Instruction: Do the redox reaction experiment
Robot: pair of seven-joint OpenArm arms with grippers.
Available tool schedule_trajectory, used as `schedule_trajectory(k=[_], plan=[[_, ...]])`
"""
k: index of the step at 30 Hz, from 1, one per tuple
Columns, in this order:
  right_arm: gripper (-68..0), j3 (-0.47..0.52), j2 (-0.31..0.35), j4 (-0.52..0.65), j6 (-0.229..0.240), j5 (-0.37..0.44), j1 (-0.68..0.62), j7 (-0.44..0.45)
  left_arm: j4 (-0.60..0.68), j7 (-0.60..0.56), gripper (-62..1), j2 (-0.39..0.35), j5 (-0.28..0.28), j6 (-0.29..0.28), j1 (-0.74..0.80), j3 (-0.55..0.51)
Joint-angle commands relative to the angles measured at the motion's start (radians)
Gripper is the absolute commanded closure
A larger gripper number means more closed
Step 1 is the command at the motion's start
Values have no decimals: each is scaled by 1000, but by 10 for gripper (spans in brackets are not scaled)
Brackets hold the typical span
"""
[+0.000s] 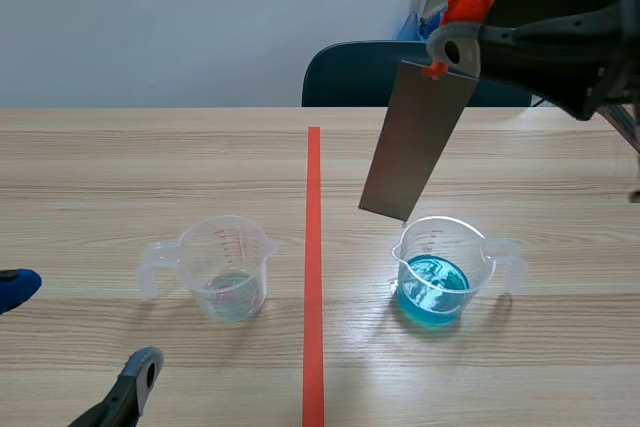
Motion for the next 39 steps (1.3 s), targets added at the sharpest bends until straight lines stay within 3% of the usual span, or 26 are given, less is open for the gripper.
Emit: schedule_trajectory(k=[1,19,29,39], plan=[[-7,1,-10,3,6,11,43,-4,4,-13,-623,5,1,-2,2,5],[-7,-273,-314,-4,6,22,330,-320,4,-13,-623,5,1,-2,2,5],[-7,-409,-459,-72,6,122,475,-475,4,-13,-623,5,1,-2,2,5],[-7,-494,-557,-91,6,240,551,-660,4,-13,-623,5,1,-2,2,5]])
